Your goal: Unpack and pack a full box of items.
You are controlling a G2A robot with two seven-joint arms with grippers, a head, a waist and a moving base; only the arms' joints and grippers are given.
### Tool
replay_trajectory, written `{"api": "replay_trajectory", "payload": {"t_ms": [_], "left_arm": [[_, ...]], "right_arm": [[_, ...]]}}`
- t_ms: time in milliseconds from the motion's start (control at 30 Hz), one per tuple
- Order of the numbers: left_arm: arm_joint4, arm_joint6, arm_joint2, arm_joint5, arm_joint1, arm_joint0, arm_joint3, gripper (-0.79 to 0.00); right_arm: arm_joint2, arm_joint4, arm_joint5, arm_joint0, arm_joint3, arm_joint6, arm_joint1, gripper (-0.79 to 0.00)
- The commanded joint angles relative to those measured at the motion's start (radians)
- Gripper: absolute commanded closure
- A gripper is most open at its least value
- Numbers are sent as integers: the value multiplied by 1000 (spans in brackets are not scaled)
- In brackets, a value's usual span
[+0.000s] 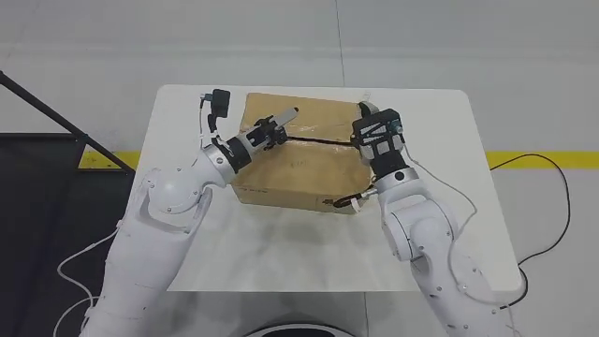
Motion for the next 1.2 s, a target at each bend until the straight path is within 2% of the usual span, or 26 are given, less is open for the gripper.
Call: {"api": "replay_trajectory", "payload": {"t_ms": [0, 233, 467, 633, 900, 1167], "left_arm": [[-14, 19, 1, 0, -2, -3, 5, -785], [-67, 25, -15, -4, -2, -9, 7, -785], [-90, 7, -56, 2, 6, -5, -3, -785], [-83, 44, -36, 2, 3, -22, 15, -785], [-3, 34, 37, 19, -1, -58, 67, -785], [3, 38, 60, 18, -3, -58, 62, -785]], "right_arm": [[-8, -13, 6, 5, 15, -22, -3, 0], [-11, 13, -21, 26, 47, 10, -15, 0], [16, 40, -58, -2, 19, 23, -17, 0], [30, 37, -68, -18, 13, 27, -18, 0], [37, 33, -69, -32, 10, 30, -24, 0], [38, 31, -57, -32, 28, 39, -32, 0]]}}
